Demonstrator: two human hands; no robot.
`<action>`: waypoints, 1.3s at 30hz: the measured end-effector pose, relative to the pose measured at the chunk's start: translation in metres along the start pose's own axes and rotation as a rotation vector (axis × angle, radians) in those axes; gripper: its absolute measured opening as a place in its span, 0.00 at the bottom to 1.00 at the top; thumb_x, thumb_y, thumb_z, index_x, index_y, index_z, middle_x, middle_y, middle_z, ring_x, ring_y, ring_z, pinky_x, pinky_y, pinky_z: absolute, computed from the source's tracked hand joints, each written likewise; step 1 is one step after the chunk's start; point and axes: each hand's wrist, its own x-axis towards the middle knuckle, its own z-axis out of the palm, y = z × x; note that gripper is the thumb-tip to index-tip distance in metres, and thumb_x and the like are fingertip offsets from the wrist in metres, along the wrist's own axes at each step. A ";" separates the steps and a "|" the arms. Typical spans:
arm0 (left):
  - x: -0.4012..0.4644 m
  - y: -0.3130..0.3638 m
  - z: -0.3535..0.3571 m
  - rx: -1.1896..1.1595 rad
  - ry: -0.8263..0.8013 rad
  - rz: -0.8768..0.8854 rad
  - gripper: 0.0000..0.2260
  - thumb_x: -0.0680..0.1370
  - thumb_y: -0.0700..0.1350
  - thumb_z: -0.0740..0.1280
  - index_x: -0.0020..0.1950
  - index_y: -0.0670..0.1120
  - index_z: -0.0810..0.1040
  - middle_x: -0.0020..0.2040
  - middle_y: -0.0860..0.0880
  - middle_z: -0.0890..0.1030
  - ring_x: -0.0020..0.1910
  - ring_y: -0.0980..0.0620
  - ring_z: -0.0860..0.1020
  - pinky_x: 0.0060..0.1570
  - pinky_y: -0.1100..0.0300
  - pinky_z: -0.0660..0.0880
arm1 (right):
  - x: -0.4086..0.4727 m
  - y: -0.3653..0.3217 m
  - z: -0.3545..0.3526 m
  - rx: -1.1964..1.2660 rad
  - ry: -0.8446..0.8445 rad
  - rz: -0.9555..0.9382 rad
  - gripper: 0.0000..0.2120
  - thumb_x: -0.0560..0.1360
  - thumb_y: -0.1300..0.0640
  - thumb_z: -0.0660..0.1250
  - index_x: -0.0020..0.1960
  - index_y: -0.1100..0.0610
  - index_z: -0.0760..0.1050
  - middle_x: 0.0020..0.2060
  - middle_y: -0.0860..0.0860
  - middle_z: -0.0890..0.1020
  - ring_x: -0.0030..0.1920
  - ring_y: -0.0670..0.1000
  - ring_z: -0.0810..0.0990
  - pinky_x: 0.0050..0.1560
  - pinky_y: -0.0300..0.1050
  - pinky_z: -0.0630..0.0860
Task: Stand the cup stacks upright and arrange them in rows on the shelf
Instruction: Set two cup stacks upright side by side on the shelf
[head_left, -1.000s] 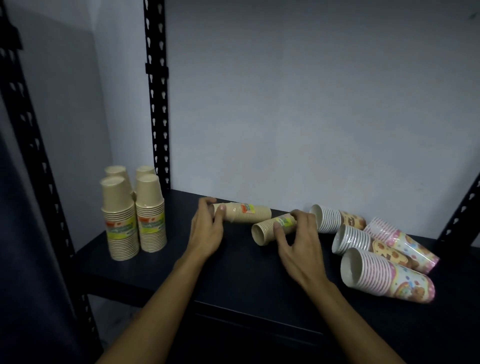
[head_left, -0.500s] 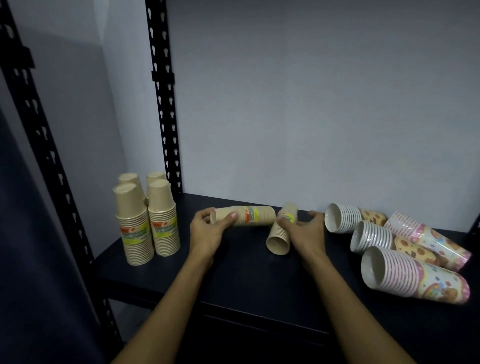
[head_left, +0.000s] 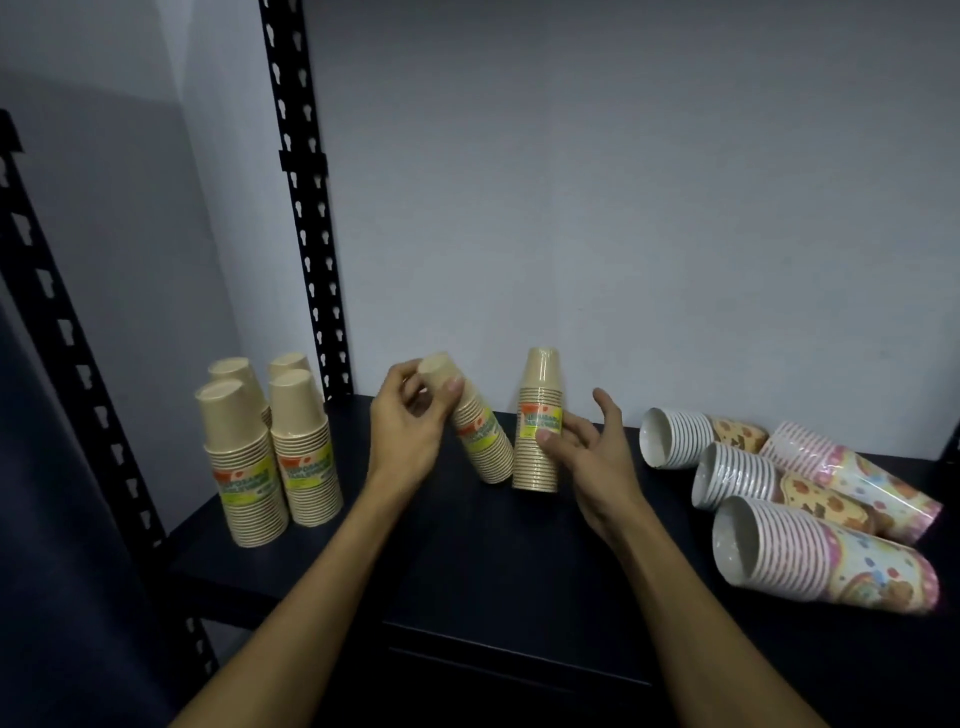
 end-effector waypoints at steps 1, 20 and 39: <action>0.004 0.006 0.004 0.049 -0.066 0.032 0.15 0.77 0.42 0.73 0.62 0.43 0.76 0.54 0.50 0.83 0.53 0.57 0.82 0.47 0.67 0.78 | 0.001 0.000 0.001 -0.014 -0.024 -0.020 0.47 0.74 0.71 0.71 0.81 0.46 0.49 0.63 0.54 0.81 0.61 0.50 0.83 0.63 0.51 0.78; -0.027 -0.055 -0.013 0.213 -0.439 -0.224 0.26 0.73 0.45 0.77 0.68 0.49 0.71 0.64 0.53 0.81 0.63 0.57 0.79 0.66 0.51 0.75 | -0.006 0.005 -0.002 -0.378 -0.296 -0.173 0.27 0.79 0.66 0.68 0.72 0.46 0.68 0.65 0.44 0.80 0.67 0.45 0.78 0.70 0.52 0.74; -0.027 -0.049 -0.013 0.267 -0.310 -0.232 0.31 0.67 0.44 0.82 0.67 0.45 0.75 0.59 0.50 0.83 0.57 0.53 0.82 0.62 0.52 0.79 | -0.019 0.017 0.007 -0.526 -0.230 -0.166 0.28 0.73 0.59 0.76 0.69 0.50 0.69 0.61 0.43 0.80 0.60 0.41 0.80 0.59 0.39 0.78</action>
